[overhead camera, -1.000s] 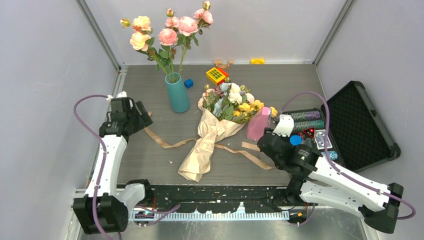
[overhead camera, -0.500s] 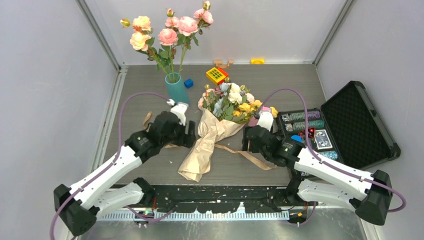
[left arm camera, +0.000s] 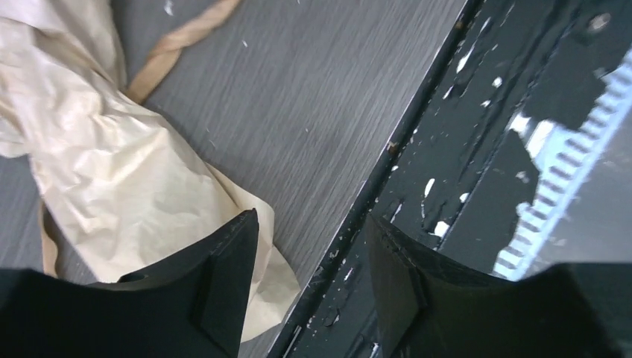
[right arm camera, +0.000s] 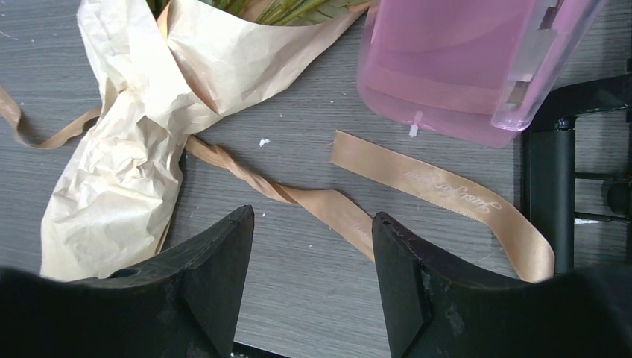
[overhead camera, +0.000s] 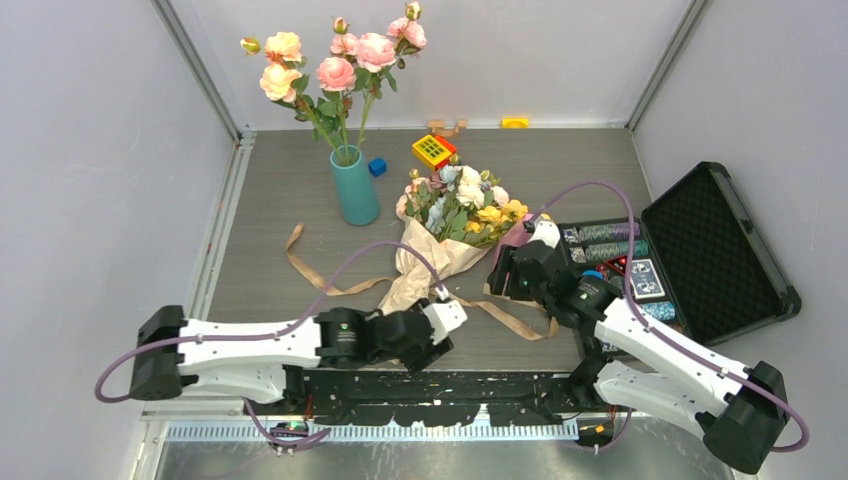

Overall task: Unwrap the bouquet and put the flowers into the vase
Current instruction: Unfold the wrapping paper at the center of the board.

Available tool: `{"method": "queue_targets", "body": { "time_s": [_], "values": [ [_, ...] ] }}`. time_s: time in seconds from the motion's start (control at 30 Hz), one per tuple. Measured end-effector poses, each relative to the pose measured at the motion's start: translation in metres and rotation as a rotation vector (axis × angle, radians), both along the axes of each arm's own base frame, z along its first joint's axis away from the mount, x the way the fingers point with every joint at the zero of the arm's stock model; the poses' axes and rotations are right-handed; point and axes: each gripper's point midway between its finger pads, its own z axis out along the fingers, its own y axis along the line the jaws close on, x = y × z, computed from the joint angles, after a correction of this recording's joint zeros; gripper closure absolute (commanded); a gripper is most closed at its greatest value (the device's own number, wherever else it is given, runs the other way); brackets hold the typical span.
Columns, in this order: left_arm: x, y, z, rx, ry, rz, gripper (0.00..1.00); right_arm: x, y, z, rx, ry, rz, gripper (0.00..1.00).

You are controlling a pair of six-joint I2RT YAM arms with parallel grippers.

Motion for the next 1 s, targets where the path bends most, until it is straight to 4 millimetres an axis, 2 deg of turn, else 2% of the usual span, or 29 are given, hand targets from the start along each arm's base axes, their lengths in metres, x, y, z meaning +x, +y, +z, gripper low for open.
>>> {"method": "queue_targets", "body": {
  "time_s": [0.13, 0.33, 0.67, 0.83, 1.0],
  "values": [
    [-0.006, -0.003, -0.038, 0.136, 0.0, -0.009, 0.47, 0.0, 0.0, 0.006, 0.029, -0.017, 0.002, 0.36],
    [-0.004, 0.003, -0.07, 0.267, -0.045, 0.021, 0.5, -0.002, -0.001, 0.008, 0.044, -0.027, 0.001, 0.36],
    [0.007, 0.011, -0.081, 0.37, -0.15, 0.059, 0.53, -0.003, -0.002, 0.006, 0.045, -0.024, 0.002, 0.36],
    [0.009, 0.013, -0.089, 0.421, -0.171, 0.064, 0.65, -0.003, -0.002, 0.007, 0.049, -0.022, 0.005, 0.37],
    [0.019, 0.009, -0.092, 0.49, -0.21, 0.117, 0.7, -0.003, -0.002, 0.008, 0.054, -0.026, 0.002, 0.37]
  ]
}}
